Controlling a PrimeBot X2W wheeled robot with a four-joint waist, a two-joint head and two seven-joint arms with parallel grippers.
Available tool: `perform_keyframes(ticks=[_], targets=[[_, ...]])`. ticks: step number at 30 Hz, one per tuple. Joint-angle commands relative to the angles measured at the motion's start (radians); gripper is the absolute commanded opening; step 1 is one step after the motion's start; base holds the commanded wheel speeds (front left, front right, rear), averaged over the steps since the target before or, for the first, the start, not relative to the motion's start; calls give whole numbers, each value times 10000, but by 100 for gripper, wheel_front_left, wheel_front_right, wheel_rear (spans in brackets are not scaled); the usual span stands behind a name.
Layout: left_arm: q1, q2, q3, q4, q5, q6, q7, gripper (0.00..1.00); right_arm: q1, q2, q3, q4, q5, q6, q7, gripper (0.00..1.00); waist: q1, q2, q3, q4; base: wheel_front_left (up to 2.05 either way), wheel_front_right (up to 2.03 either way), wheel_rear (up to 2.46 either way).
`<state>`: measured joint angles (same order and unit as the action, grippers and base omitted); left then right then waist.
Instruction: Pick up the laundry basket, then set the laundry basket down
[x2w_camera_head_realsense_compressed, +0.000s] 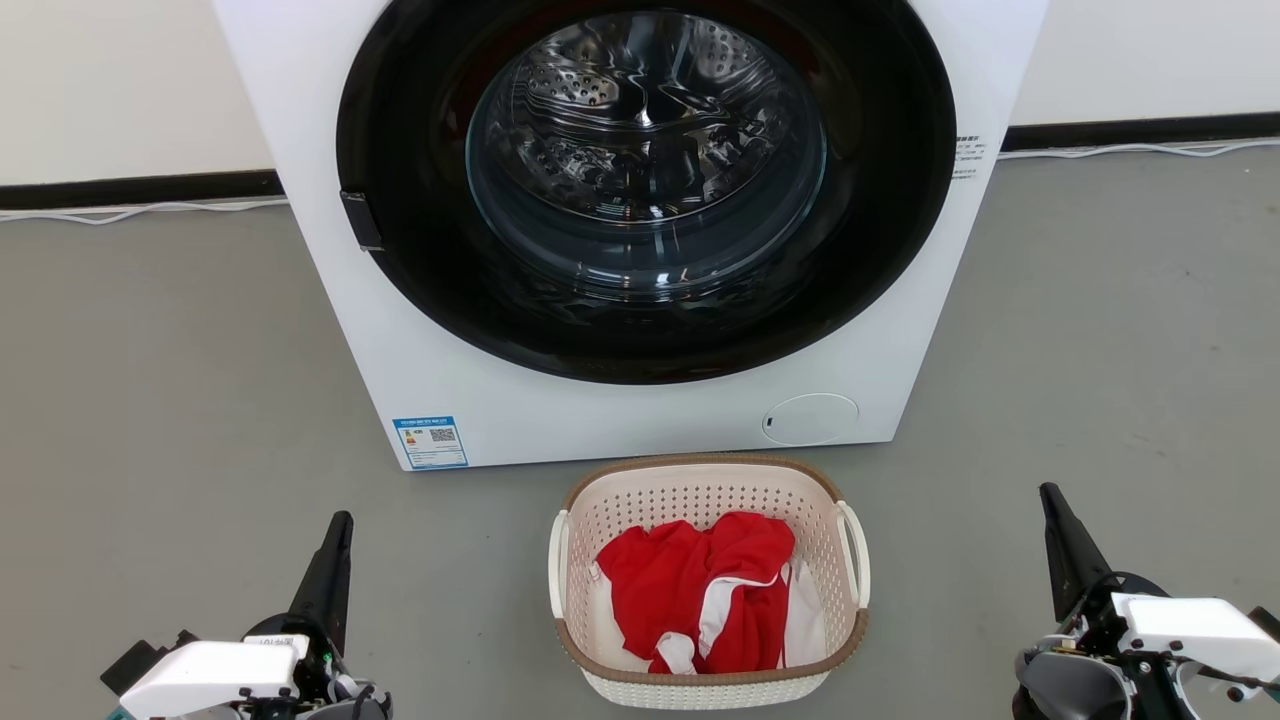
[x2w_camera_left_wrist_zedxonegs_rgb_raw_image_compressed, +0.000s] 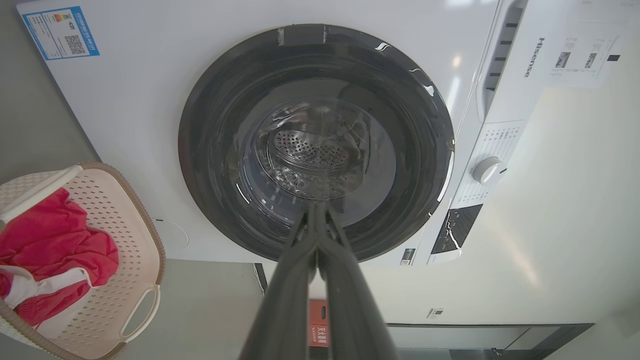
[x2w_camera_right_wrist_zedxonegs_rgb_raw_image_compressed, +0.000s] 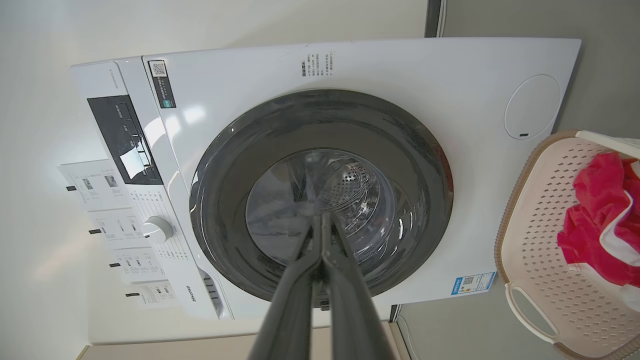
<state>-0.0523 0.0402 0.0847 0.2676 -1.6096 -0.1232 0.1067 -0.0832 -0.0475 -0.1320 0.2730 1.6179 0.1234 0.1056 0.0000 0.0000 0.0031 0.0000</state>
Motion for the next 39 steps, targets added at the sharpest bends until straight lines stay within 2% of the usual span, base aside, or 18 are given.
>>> perform_keyframes(ticks=[1, 39], targets=[[-557, 100, 290, -227, 9, -75, 64, 0, -248, -28, 179, -282, -95, 73, 79, 0, 0, 0, 0, 0, 0, 0, 0], [-557, 100, 289, -227, 8, -75, 63, 0, -248, -28, 181, -282, -94, 73, 77, 0, 0, 0, 0, 0, 0, 0, 0]])
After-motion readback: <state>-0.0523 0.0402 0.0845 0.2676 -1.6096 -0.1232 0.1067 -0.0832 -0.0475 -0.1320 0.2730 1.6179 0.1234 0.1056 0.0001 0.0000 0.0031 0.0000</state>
